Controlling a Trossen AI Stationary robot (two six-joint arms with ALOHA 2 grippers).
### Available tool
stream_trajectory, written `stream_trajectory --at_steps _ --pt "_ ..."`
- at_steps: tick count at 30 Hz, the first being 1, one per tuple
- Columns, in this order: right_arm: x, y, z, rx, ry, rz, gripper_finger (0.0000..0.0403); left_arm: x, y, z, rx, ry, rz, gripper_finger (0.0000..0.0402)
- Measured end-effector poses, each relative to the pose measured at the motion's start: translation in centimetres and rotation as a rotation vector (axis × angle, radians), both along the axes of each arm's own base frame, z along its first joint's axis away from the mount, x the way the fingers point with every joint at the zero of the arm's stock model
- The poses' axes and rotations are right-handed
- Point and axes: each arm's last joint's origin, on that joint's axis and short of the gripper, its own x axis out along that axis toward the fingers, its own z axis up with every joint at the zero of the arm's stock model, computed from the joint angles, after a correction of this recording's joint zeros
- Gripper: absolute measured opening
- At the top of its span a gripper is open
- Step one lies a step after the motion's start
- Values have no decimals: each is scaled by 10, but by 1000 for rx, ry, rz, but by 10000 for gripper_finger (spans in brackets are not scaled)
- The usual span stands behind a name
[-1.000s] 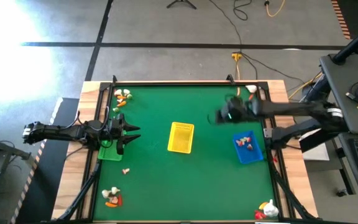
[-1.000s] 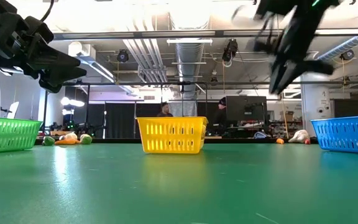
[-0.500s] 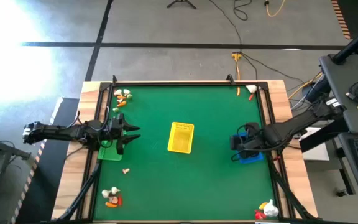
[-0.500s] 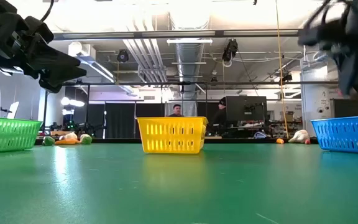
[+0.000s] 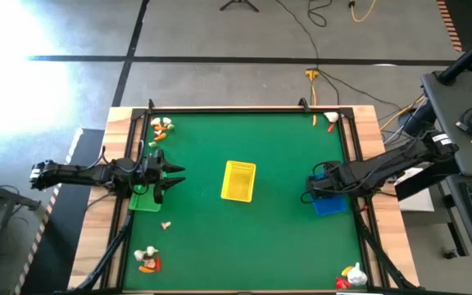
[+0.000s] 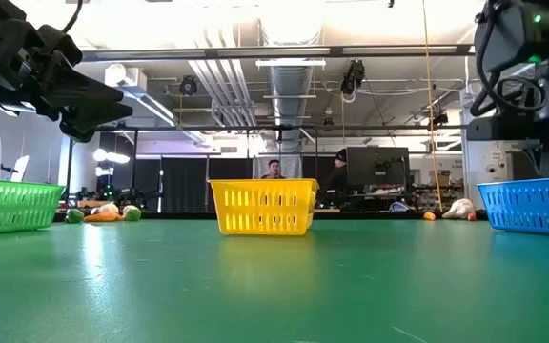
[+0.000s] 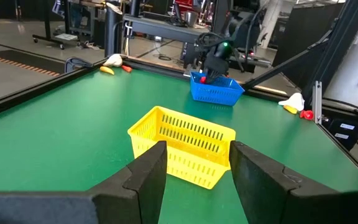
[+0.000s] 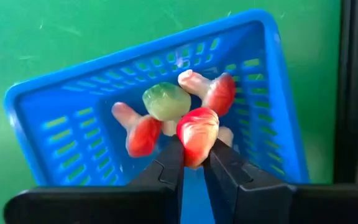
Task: Sort produce into baskets
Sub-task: Put the red mushroom into the blue bin
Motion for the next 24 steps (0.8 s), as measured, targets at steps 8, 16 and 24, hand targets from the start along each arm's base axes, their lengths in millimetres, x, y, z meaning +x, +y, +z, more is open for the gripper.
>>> stream_trajectory --at_steps 8,16,24 --pt "5 0 9 24 -13 23 148 0 0 0 0 0 1 158" --pt "33 18 51 -31 -152 89 165 0 0 0 0 0 0 158" --pt "89 81 96 -44 -235 520 140 0 0 0 0 0 1 158"
